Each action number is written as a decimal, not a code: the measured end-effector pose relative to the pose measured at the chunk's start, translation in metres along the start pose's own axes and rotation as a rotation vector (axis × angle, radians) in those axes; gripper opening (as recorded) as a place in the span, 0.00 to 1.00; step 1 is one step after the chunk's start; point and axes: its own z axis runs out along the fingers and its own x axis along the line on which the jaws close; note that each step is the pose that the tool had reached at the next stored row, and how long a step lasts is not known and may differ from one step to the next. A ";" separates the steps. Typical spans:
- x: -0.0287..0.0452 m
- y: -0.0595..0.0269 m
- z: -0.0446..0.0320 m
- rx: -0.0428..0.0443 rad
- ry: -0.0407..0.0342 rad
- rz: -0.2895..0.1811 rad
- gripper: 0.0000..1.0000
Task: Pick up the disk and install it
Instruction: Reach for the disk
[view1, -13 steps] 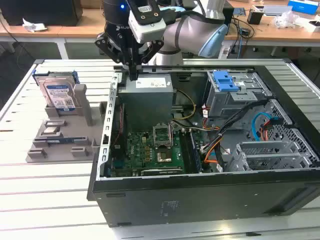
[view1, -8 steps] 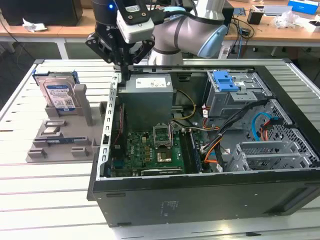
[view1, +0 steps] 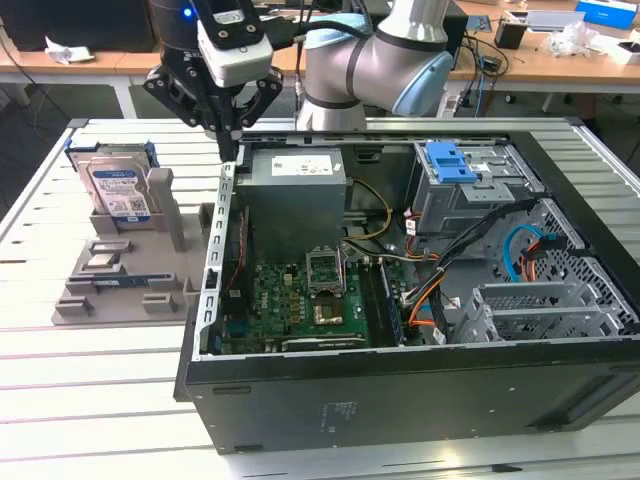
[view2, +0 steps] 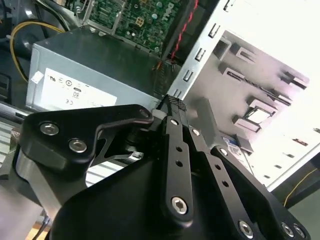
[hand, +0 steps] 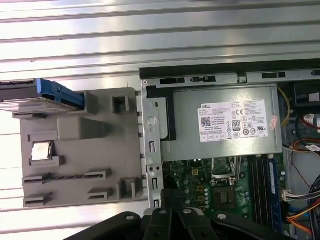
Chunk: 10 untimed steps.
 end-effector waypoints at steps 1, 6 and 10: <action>0.0028 -0.0002 -0.0001 0.0001 0.0000 0.000 0.11; 0.0232 -0.0017 -0.0006 0.0000 -0.0001 0.000 0.11; 0.0360 -0.0026 -0.0010 0.0000 0.0001 0.000 0.11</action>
